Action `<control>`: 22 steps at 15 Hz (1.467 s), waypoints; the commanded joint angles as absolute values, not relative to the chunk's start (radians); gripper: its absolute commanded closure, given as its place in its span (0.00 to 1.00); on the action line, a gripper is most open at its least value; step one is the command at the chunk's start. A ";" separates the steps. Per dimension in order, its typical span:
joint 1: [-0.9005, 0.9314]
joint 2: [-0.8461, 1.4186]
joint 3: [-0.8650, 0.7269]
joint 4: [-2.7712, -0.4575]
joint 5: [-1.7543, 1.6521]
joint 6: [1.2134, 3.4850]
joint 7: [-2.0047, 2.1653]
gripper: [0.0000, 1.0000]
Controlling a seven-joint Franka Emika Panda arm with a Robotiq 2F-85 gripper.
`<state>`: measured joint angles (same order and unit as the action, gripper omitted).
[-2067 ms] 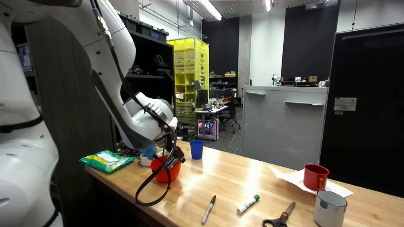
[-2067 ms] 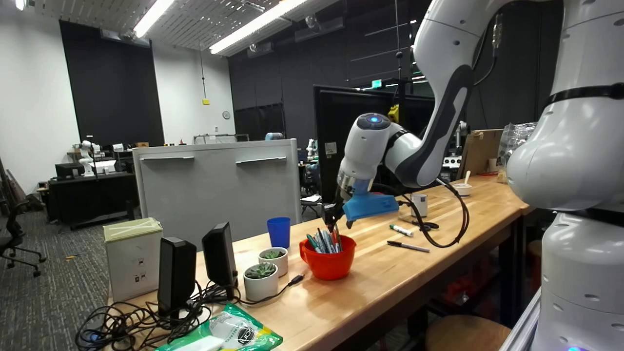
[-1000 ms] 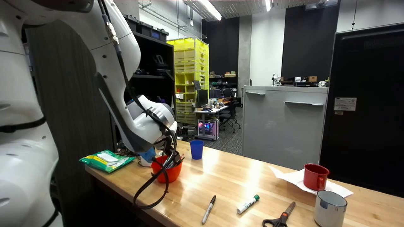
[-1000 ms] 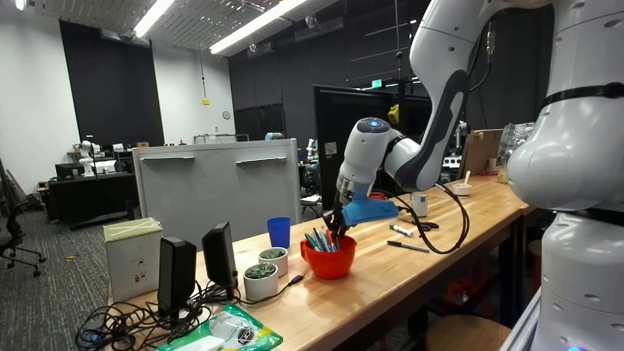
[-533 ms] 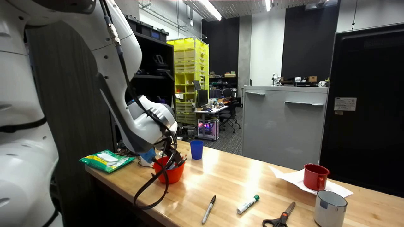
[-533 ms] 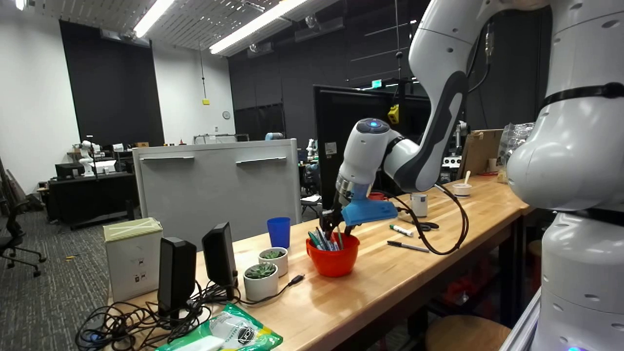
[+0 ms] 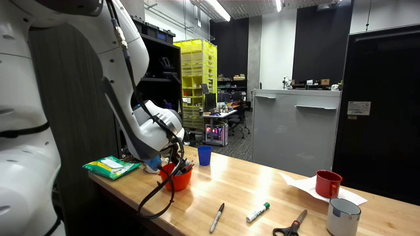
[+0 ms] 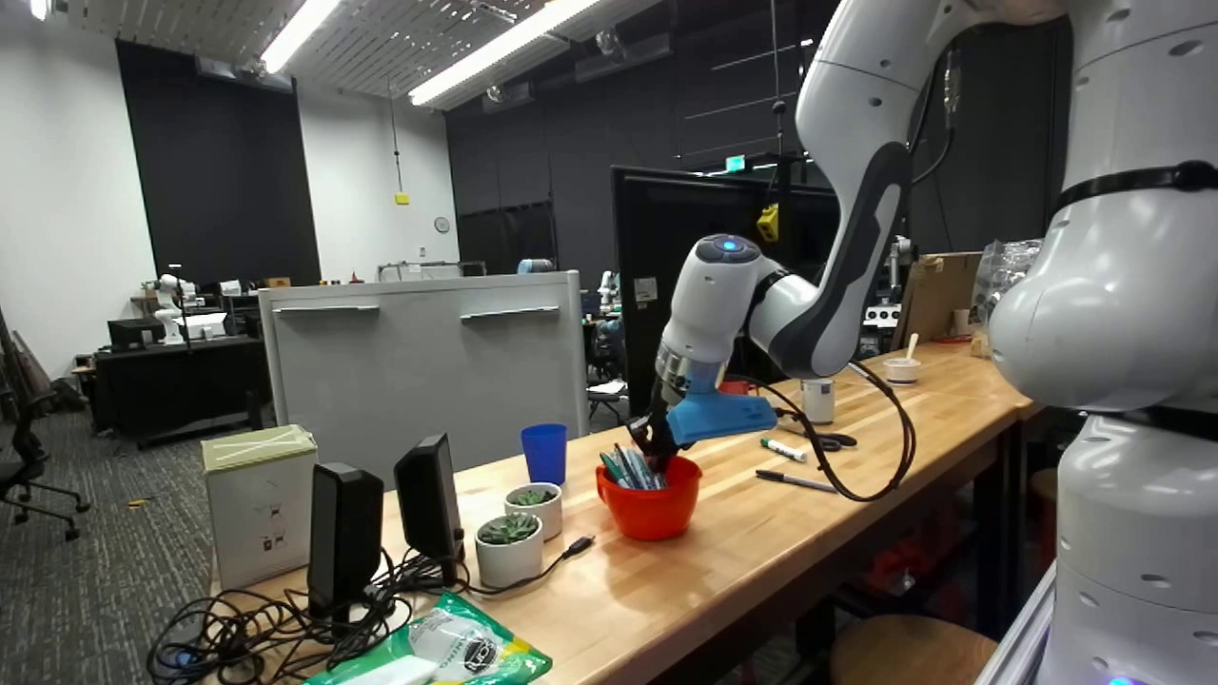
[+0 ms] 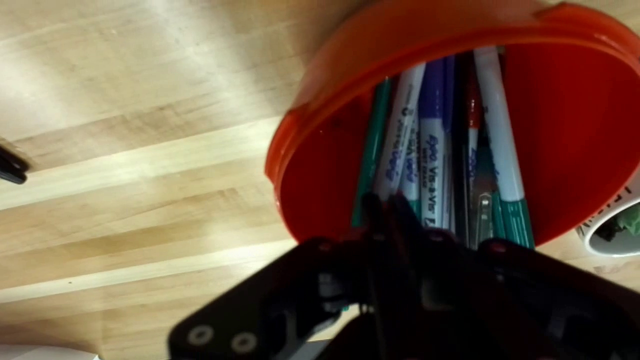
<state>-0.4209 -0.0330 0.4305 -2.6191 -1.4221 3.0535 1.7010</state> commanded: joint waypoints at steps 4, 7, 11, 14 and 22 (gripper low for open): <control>-0.424 -0.027 0.427 -2.618 -1.436 3.077 1.708 1.00; -0.425 -0.033 0.426 -2.620 -1.433 3.079 1.702 1.00; -0.424 -0.030 0.427 -2.620 -1.431 3.078 1.702 0.64; -0.420 -0.027 0.431 -2.621 -1.430 3.075 1.706 0.44; -0.420 0.014 0.432 -2.606 -1.432 3.083 1.701 0.10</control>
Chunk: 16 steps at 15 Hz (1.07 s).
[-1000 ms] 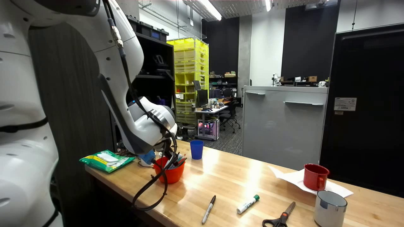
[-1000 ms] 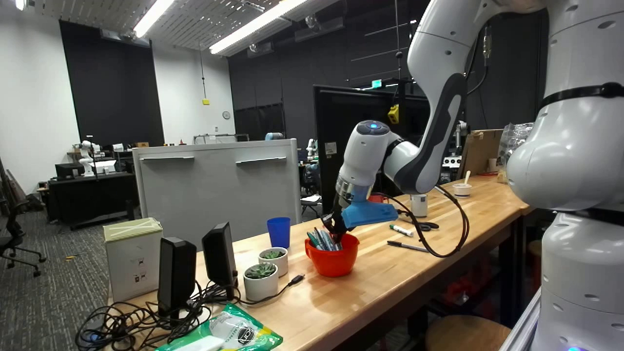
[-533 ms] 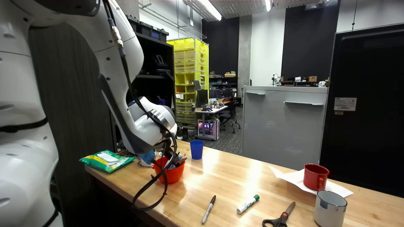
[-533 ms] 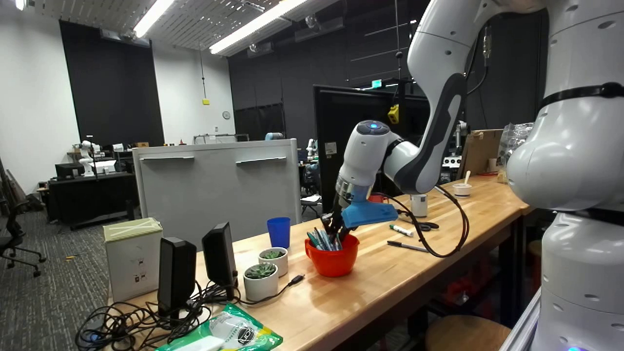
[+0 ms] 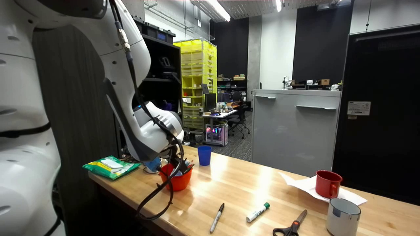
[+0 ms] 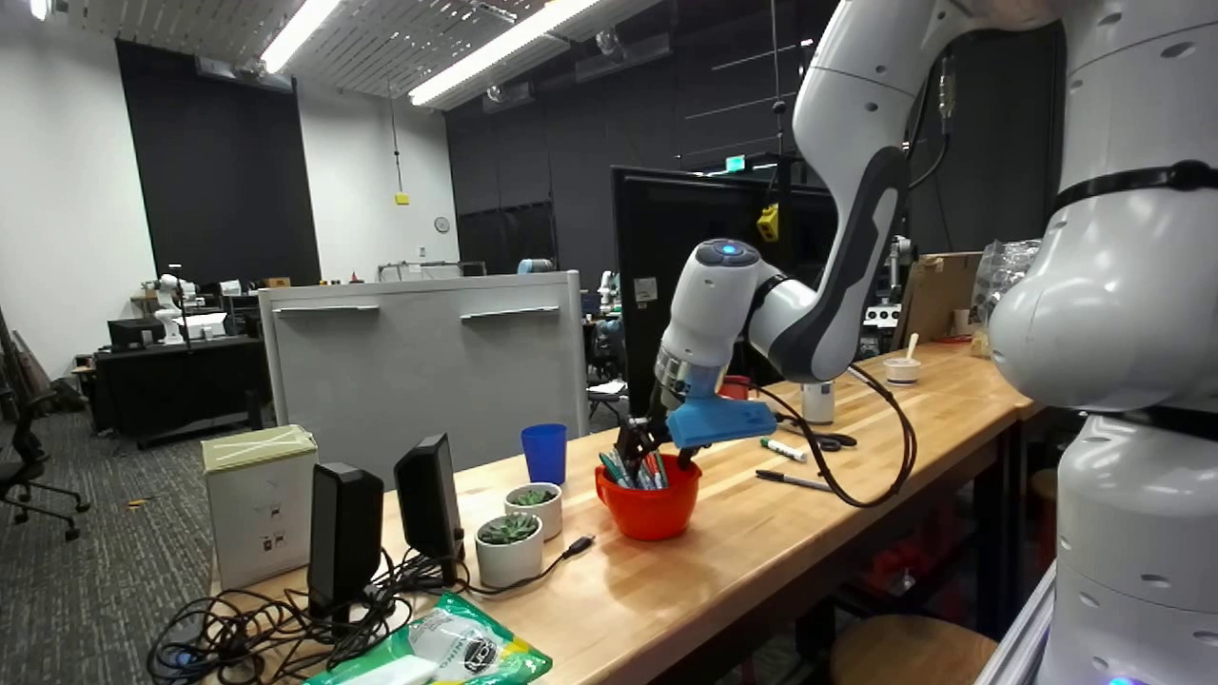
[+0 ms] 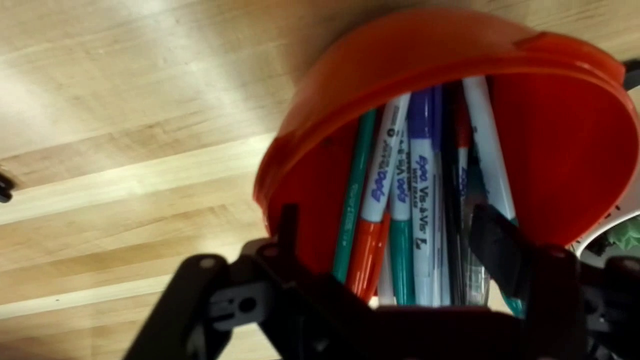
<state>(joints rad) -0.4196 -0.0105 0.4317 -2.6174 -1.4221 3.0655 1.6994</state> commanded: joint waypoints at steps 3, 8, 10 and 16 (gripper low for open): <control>-0.420 0.034 0.431 -2.600 -1.432 3.087 1.696 0.14; -0.421 0.045 0.430 -2.590 -1.432 3.092 1.688 0.60; -0.420 0.043 0.431 -2.589 -1.432 3.092 1.686 0.77; -0.417 0.029 0.435 -2.590 -1.431 3.091 1.680 0.96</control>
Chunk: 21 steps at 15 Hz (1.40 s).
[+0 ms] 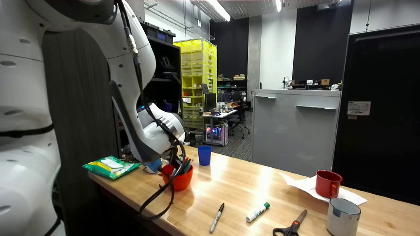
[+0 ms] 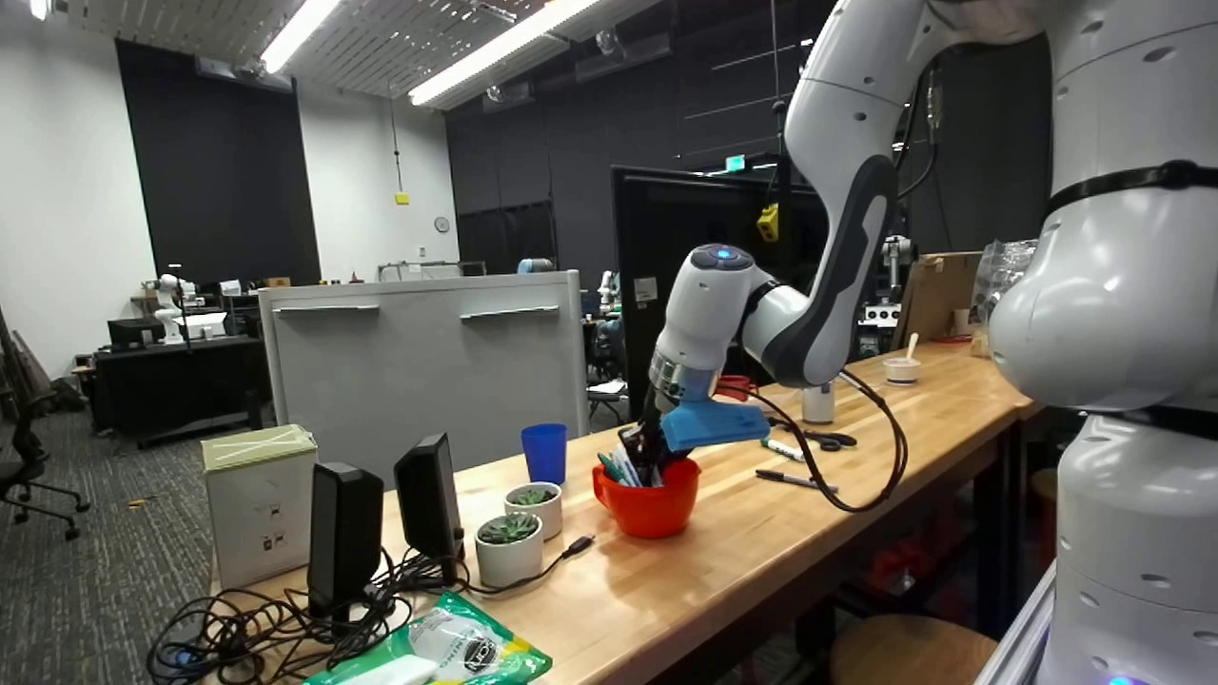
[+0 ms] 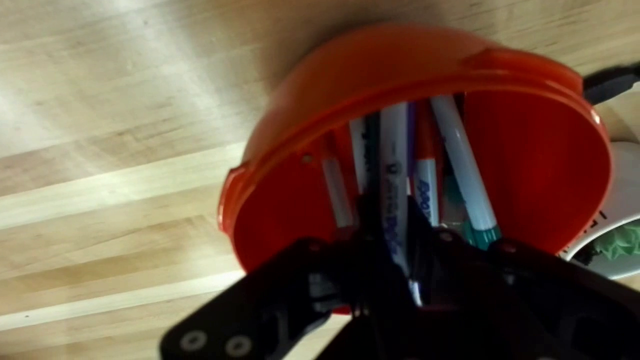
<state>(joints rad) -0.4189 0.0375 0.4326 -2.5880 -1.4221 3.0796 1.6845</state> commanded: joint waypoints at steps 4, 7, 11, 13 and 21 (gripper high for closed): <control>-0.416 0.013 0.436 -2.593 -1.425 3.094 1.670 0.97; -0.415 -0.002 0.437 -2.596 -1.420 3.096 1.663 0.97; -0.417 -0.034 0.436 -2.600 -1.405 3.111 1.639 0.97; -0.416 -0.051 0.437 -2.606 -1.394 3.112 1.628 0.97; -0.417 -0.104 0.429 -2.614 -1.381 3.113 1.591 0.97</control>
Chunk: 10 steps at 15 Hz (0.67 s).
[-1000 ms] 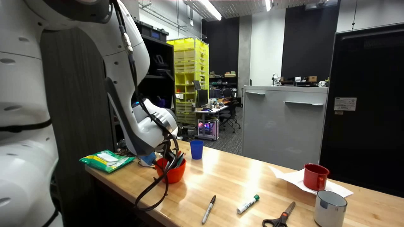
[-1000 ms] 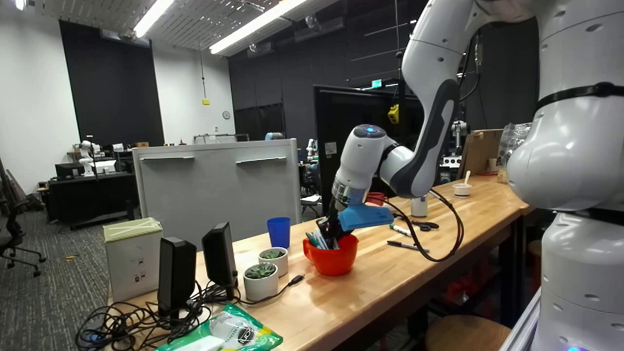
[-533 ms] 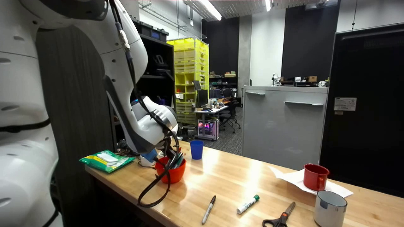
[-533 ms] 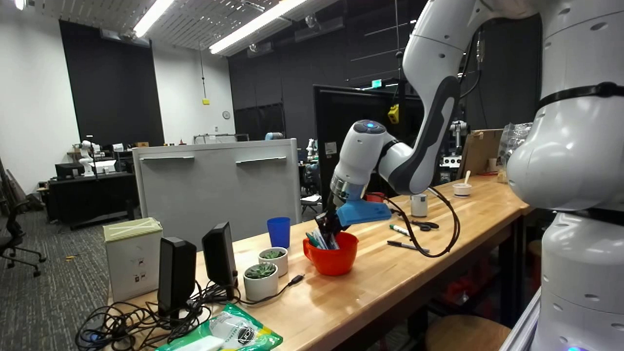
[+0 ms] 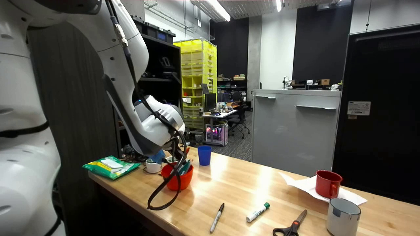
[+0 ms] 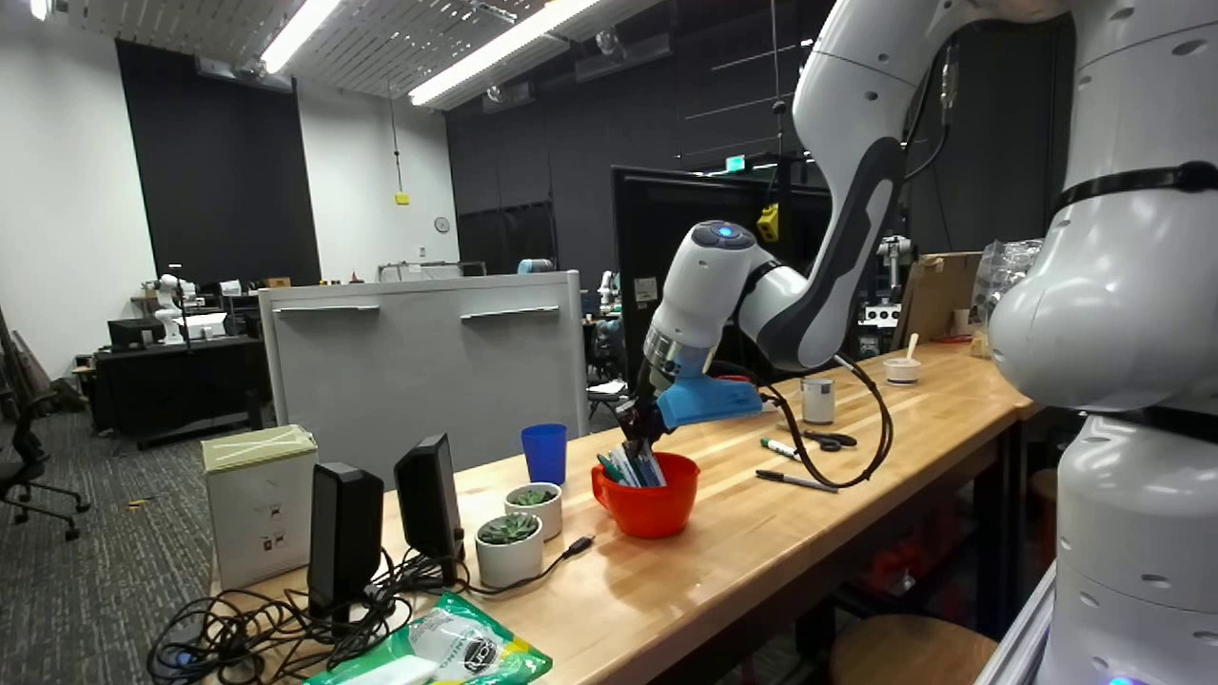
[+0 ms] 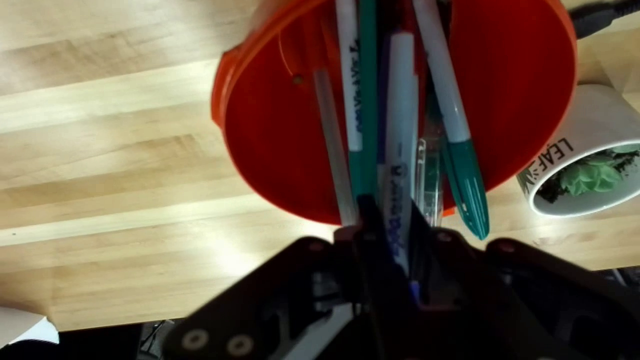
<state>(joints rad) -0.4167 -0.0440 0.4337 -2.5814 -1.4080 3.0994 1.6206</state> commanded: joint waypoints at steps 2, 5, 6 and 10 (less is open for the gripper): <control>-0.417 -0.119 0.426 -2.613 -1.380 3.115 1.586 0.97; -0.417 -0.137 0.422 -2.611 -1.376 3.120 1.577 0.97; -0.417 -0.142 0.421 -2.611 -1.373 3.122 1.573 0.97; -0.417 -0.152 0.415 -2.609 -1.369 3.132 1.566 0.61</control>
